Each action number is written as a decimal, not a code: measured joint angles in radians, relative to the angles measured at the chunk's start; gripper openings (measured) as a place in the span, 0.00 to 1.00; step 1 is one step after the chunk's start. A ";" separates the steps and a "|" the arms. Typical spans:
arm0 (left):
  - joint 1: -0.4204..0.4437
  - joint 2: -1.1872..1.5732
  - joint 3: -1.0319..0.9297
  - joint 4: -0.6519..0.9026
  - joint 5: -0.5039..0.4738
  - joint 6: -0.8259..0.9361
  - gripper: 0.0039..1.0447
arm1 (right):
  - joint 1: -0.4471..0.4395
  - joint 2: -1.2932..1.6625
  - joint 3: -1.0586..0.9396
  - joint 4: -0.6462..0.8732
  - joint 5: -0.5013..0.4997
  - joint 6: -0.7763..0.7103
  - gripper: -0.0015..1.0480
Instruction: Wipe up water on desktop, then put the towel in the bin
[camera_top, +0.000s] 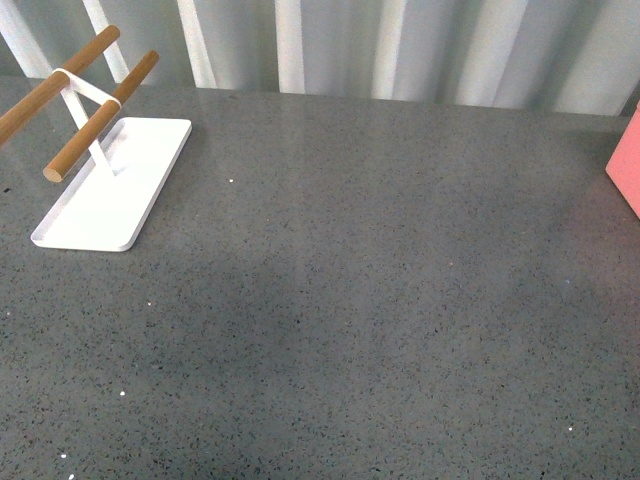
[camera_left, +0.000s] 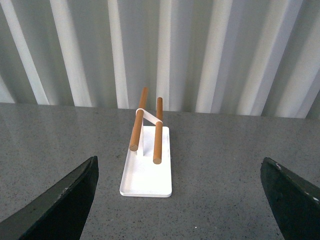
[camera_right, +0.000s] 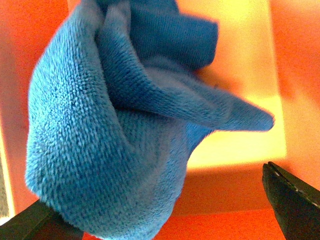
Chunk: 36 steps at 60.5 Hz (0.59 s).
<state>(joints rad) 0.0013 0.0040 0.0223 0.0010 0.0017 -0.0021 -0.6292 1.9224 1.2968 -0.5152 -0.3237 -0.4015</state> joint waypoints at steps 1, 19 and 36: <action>0.000 0.000 0.000 0.000 0.000 0.000 0.94 | 0.000 -0.008 0.014 -0.001 0.005 0.004 0.93; 0.000 0.000 0.000 0.000 -0.001 0.000 0.94 | -0.012 -0.033 0.001 0.010 0.047 -0.003 0.93; 0.000 0.000 0.000 0.000 -0.002 0.000 0.94 | 0.003 -0.058 0.042 0.052 -0.111 0.071 0.93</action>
<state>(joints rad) 0.0013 0.0040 0.0223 0.0006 0.0002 -0.0021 -0.6266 1.8648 1.3388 -0.4633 -0.4351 -0.3302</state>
